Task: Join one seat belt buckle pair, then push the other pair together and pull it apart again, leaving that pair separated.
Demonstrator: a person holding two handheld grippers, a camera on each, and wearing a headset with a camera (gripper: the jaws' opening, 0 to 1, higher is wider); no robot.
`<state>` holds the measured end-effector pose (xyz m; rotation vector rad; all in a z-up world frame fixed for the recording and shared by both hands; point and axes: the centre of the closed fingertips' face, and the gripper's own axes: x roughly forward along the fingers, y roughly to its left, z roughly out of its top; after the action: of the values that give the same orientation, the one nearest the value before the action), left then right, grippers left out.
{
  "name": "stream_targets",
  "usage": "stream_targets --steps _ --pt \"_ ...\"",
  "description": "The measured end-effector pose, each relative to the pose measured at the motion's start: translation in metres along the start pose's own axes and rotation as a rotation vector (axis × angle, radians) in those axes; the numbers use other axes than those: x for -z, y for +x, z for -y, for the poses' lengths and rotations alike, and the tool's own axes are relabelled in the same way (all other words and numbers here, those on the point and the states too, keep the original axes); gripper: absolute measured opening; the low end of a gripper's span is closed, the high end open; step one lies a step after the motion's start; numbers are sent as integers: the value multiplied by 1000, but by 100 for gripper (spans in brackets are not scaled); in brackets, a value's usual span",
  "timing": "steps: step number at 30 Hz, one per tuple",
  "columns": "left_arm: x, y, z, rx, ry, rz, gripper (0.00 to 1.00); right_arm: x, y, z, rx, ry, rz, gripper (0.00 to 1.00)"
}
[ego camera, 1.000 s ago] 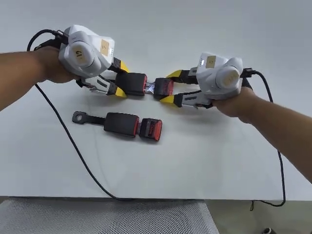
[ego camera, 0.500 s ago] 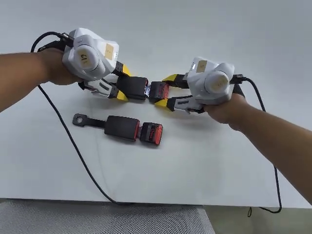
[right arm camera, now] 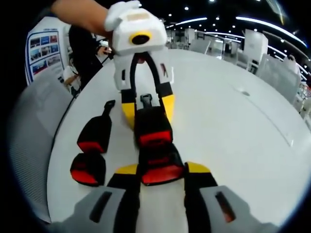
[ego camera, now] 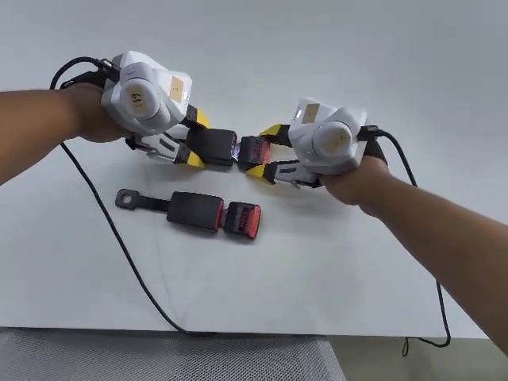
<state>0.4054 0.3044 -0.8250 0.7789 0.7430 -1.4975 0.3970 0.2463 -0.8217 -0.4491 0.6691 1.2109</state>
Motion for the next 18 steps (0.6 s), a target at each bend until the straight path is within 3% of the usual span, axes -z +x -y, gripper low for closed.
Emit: stream_targets --steps 18 --pt "-1 0 1 -1 1 -6 33 2 1 1 17 -7 -27 34"
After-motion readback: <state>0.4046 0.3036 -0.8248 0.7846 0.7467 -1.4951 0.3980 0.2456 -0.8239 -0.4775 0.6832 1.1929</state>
